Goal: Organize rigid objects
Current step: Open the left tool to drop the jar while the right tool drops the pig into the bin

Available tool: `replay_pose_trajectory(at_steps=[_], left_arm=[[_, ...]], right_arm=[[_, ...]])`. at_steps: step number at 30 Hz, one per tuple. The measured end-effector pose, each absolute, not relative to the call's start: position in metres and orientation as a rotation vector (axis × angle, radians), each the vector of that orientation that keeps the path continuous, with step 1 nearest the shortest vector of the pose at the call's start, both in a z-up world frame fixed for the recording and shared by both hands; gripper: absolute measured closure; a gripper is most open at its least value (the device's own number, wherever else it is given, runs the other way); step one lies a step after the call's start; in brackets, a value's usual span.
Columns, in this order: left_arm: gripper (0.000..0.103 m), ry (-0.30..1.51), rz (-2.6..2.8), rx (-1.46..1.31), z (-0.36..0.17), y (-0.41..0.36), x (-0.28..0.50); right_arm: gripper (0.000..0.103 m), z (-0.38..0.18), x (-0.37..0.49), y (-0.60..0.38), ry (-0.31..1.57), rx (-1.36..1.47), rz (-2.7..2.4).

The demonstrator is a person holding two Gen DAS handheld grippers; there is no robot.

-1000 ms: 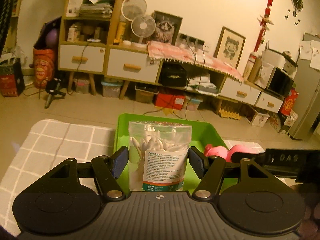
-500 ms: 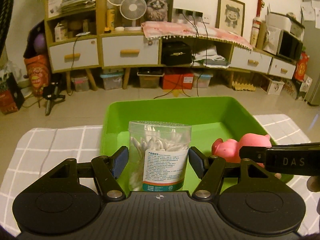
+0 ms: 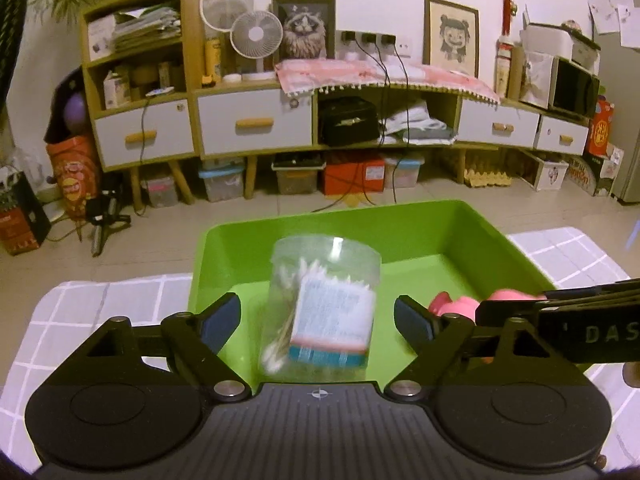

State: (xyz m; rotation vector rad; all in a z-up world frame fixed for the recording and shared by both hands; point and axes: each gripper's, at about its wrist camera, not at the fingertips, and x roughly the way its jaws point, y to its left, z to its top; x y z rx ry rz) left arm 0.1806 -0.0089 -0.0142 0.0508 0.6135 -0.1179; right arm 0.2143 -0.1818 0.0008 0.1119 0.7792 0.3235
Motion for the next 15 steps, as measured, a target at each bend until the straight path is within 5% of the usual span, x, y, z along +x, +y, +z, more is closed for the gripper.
replay_pose_trajectory(at_steps=[15], left_arm=[[0.012,0.611,-0.107,0.021,0.014,-0.011,0.158]], right_arm=[[0.049,0.035,0.183,-0.190,0.729,0.103,0.302]])
